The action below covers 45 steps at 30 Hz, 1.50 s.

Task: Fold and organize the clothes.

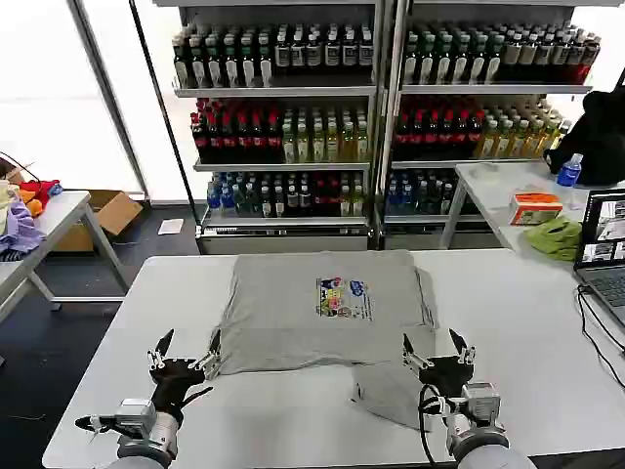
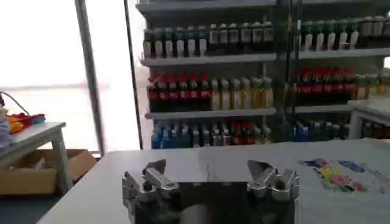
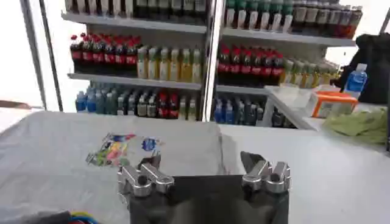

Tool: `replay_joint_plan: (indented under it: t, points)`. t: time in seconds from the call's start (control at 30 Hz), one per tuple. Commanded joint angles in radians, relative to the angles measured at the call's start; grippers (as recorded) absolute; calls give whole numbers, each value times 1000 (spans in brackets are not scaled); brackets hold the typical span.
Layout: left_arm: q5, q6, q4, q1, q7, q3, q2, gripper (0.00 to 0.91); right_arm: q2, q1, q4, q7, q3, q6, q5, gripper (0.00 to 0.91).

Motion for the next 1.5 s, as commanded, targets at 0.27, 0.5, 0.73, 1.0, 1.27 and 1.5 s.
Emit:
replay_joint_plan:
  t: [0.27,0.5,0.73,1.0,1.27,1.5]
  points:
    - [-45,6,106,-24,5,11,46,907,-6,-103,-4,54,-43,-3,14,907]
    - [-18,16,143,-27,22,31,53,907,4,-134,-5,74,-51,-10,6,907]
    - [-8,43,158,-35,33,33,61,907,31,-150,-21,79,-50,-3,-11,907]
    - [-80,94,172,-75,31,32,69,907,38,-185,-3,80,-61,-1,-42,907]
    - [-102,118,200,-90,31,42,74,907,41,-205,-7,81,-64,-3,-67,907]
    - [-124,133,221,-109,29,44,89,907,49,-211,-17,81,-64,-1,-71,907]
